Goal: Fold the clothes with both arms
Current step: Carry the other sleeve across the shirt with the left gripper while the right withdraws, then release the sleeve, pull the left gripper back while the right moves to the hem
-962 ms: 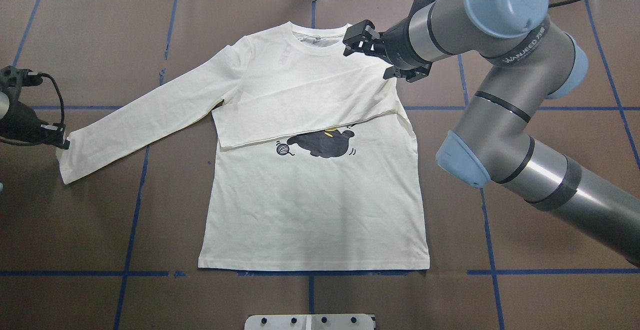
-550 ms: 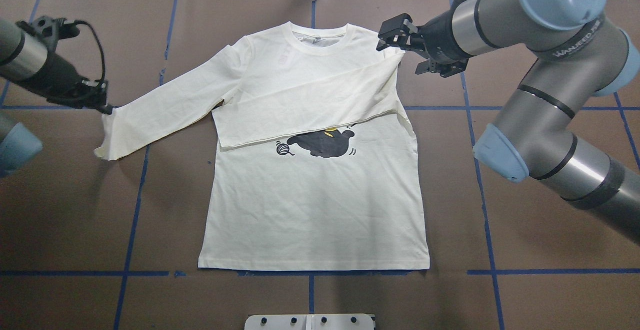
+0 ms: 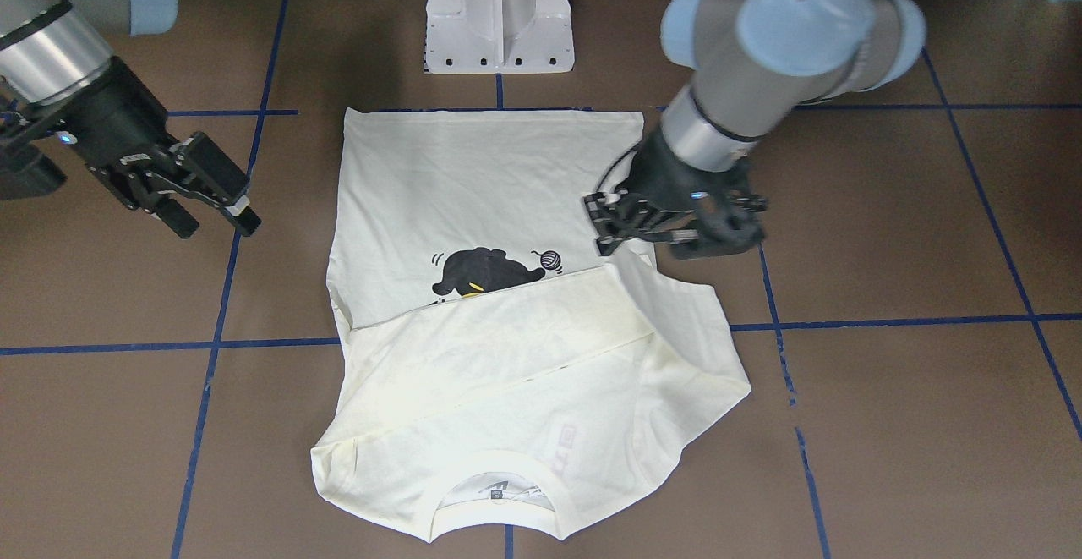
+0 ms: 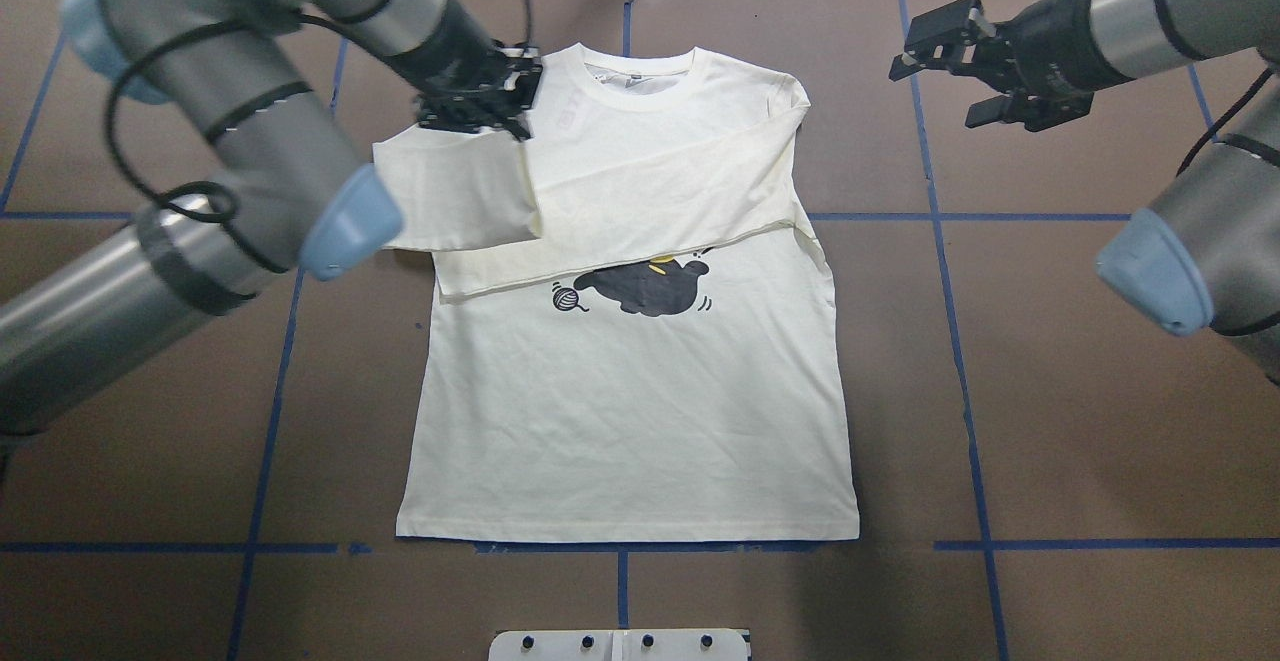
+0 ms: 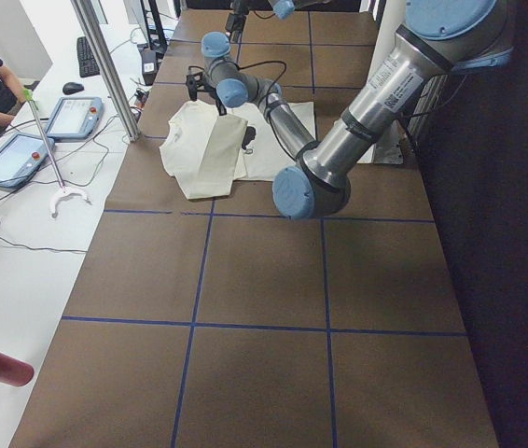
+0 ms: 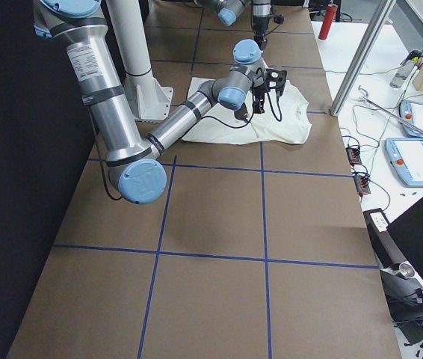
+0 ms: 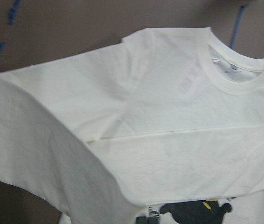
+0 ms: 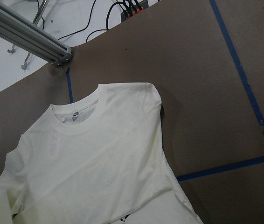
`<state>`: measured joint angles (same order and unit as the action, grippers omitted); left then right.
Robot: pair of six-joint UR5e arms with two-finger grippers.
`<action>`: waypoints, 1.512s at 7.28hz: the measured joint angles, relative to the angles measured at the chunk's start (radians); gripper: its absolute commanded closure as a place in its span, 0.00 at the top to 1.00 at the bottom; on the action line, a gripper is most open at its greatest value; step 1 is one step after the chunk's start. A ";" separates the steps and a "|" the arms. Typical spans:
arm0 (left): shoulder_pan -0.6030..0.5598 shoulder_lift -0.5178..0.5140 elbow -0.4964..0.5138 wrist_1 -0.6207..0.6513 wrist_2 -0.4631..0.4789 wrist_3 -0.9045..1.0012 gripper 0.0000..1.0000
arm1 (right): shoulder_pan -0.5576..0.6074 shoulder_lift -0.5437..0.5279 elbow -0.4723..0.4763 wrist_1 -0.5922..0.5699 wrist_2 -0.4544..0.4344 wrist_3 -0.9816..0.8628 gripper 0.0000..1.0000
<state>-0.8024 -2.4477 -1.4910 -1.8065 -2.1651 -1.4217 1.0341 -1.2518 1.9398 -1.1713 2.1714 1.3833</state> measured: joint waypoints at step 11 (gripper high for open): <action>0.226 -0.091 0.298 -0.510 0.240 -0.047 1.00 | 0.102 -0.136 0.066 -0.003 0.122 -0.064 1.00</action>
<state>-0.5764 -2.5387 -1.1928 -2.3162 -1.9256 -1.4682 1.1360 -1.3877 2.0058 -1.1744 2.2932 1.3198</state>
